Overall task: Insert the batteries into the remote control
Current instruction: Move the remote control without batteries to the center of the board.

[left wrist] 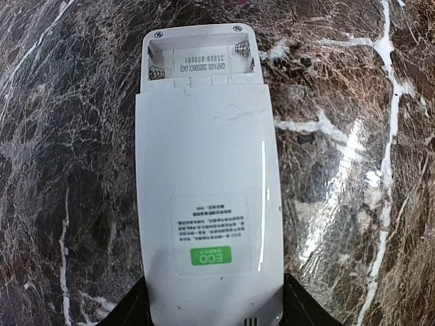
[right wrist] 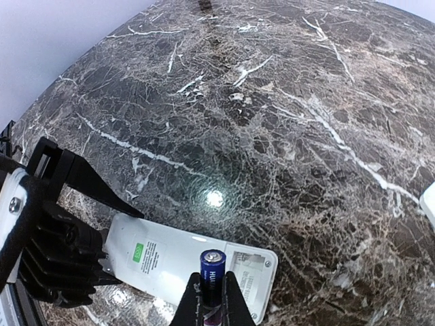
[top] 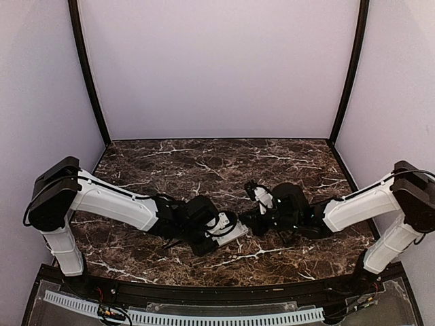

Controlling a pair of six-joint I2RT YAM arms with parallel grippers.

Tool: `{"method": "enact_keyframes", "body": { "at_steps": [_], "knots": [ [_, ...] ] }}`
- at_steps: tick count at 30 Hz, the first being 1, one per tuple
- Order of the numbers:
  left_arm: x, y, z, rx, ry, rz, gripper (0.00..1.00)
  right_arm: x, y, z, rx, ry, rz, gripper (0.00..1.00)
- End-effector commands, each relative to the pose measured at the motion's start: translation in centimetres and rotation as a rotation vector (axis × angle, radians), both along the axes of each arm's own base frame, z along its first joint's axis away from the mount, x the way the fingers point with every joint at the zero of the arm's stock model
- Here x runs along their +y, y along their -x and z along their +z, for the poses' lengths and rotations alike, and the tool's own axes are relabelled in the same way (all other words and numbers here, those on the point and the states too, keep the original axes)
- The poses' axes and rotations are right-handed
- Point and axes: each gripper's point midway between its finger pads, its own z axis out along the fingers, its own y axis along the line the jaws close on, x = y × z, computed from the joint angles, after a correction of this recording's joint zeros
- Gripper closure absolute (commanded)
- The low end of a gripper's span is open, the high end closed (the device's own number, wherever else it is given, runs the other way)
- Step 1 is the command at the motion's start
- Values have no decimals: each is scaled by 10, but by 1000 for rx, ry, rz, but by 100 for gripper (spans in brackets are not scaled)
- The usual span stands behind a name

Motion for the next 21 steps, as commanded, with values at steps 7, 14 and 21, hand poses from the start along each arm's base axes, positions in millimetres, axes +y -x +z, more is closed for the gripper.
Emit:
{"method": "enact_keyframes", "body": {
  "at_steps": [7, 14, 21],
  "knots": [
    [37, 26, -48, 179, -175, 52, 100, 17, -17, -13, -26, 55, 103, 100],
    [38, 27, -51, 199, -172, 54, 100, 15, -26, -28, -13, 100, 93, 100],
    [38, 25, -51, 200, -168, 53, 100, 13, -32, -37, -31, 163, 101, 100]
  ]
}}
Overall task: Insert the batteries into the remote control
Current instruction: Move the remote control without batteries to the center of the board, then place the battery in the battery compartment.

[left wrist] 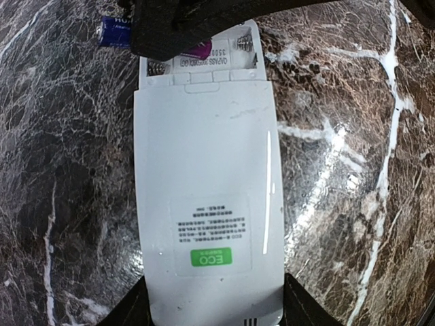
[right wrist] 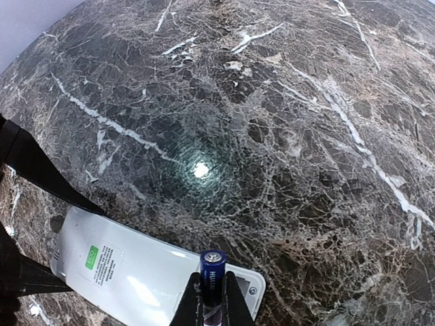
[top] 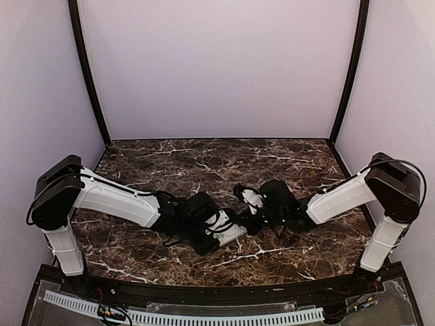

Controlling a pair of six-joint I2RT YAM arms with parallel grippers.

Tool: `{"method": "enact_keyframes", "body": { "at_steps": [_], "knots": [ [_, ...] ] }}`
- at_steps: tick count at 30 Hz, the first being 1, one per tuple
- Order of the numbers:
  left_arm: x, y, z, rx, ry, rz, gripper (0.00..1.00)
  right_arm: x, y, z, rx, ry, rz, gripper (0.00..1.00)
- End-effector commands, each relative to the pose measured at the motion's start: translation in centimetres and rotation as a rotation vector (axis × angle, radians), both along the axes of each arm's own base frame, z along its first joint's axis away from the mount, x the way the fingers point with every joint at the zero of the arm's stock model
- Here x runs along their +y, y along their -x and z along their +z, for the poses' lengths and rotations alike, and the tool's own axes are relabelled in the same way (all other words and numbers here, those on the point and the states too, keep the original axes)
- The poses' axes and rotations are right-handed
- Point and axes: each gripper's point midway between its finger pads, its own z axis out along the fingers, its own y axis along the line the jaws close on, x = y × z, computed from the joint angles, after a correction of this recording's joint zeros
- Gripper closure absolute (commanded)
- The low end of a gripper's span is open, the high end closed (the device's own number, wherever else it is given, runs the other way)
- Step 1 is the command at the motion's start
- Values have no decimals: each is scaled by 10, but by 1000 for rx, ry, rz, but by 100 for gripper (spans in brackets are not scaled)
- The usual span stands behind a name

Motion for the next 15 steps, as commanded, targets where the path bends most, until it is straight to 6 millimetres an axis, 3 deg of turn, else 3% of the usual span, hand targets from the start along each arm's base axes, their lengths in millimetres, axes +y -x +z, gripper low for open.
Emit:
{"method": "enact_keyframes", "body": {
  "at_steps": [1, 15],
  "knots": [
    [41, 22, -47, 107, -188, -9, 100, 1, -8, -1, -32, 30, 10, 100],
    [41, 20, -46, 103, -187, -5, 100, -23, -4, -15, -47, 125, -22, 100]
  ]
}}
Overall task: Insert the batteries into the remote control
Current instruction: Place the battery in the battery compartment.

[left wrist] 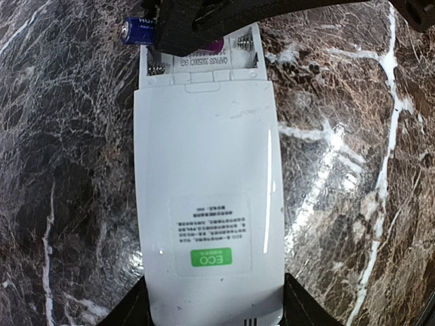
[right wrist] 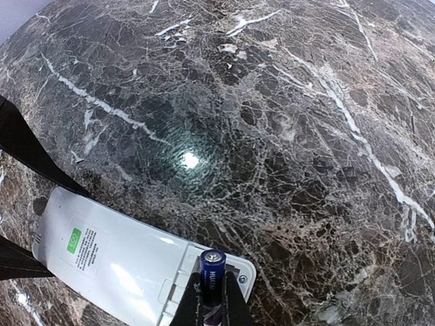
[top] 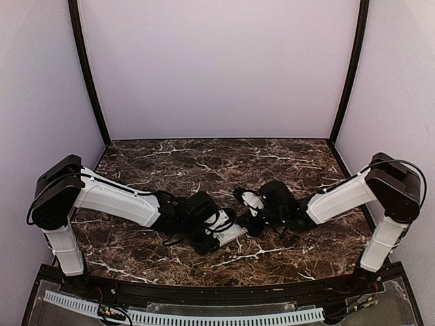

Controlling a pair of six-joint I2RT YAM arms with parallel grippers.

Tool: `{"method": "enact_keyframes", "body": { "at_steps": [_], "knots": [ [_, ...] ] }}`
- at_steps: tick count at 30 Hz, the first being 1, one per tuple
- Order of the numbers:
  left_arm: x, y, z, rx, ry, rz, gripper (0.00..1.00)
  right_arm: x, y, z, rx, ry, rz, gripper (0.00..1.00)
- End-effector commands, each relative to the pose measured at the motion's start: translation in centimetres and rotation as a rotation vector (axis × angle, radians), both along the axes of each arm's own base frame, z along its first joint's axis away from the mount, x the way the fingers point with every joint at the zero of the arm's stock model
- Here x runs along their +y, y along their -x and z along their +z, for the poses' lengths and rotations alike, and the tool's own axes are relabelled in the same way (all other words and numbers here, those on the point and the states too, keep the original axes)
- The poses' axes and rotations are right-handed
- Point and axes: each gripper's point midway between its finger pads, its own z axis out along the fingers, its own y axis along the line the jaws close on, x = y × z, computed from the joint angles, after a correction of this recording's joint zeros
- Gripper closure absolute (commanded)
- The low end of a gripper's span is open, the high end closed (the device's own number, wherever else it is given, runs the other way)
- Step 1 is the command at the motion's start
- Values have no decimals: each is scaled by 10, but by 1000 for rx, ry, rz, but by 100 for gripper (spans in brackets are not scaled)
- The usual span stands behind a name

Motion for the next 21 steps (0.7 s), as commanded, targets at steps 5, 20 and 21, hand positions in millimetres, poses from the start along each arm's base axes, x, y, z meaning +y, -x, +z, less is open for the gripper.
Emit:
{"method": "enact_keyframes", "body": {
  "at_steps": [5, 20, 21],
  "knots": [
    [41, 20, -45, 92, -194, -7, 100, -21, -2, -9, -18, 90, -38, 100],
    [43, 17, -46, 75, -199, 4, 100, -47, 4, -27, 75, 216, -122, 100],
    [43, 17, -46, 75, -199, 5, 100, -47, 5, -30, 86, 225, -129, 100]
  ]
}}
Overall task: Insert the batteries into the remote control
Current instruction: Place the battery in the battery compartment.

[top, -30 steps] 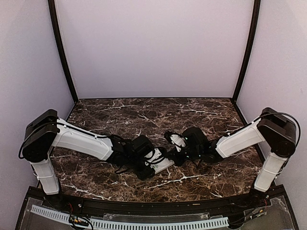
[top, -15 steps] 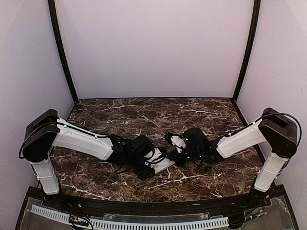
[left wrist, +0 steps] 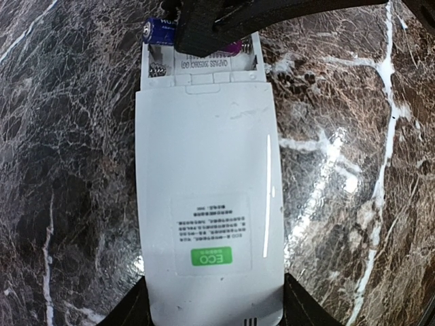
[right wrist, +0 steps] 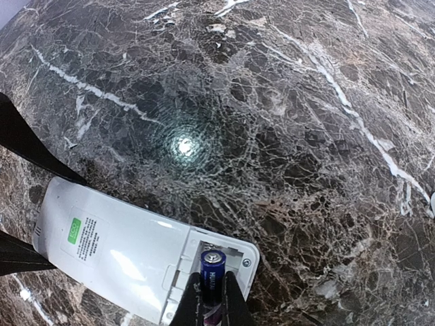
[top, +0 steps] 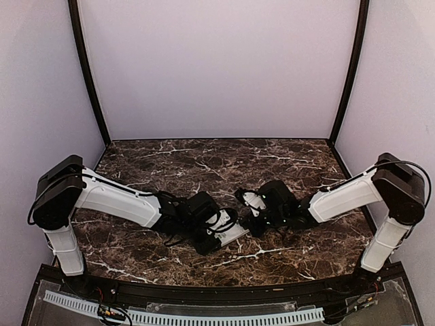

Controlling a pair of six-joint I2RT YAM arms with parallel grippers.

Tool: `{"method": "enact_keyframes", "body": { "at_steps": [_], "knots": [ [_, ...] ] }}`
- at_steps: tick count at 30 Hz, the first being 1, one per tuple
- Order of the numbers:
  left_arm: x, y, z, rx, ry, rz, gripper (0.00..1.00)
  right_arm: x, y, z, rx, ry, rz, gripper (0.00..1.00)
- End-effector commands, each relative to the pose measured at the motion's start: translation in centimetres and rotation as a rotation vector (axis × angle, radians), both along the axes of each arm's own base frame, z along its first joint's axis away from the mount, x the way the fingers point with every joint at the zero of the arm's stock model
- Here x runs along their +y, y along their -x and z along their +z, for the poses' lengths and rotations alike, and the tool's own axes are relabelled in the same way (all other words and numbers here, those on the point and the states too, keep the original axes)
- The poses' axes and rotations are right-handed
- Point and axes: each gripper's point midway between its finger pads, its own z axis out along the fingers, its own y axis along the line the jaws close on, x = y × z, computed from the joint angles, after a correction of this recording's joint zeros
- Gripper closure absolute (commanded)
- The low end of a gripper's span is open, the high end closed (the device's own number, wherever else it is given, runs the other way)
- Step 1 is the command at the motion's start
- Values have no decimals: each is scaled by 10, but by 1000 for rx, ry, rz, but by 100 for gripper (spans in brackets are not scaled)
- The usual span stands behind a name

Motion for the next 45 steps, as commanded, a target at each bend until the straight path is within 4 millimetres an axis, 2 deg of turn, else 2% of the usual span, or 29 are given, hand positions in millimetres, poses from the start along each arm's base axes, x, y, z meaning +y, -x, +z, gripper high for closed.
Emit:
{"method": "enact_keyframes", "body": {
  "at_steps": [1, 10, 16, 24, 30, 36, 42, 45],
  "knots": [
    [47, 19, -46, 85, -211, 5, 100, -37, -2, -31, 55, 176, -109, 100],
    [49, 16, -46, 71, -221, 28, 100, -56, 2, -51, 153, 271, -232, 100],
    [53, 10, -45, 55, -230, 58, 100, -57, 11, -62, 216, 294, -227, 100],
    [54, 5, -41, 46, -232, 66, 100, -63, 19, -59, 259, 314, -243, 100],
    [49, -4, -25, 29, -205, 45, 100, -61, 21, -62, 275, 319, -230, 100],
    [42, -10, -15, 12, -216, -76, 100, -62, 22, -59, 271, 302, -234, 100],
    [68, -17, -28, 34, -307, -109, 100, -64, 28, -65, 296, 294, -249, 100],
    [69, -18, -30, 52, -303, -107, 100, -60, 31, -67, 306, 283, -248, 100]
  ]
}}
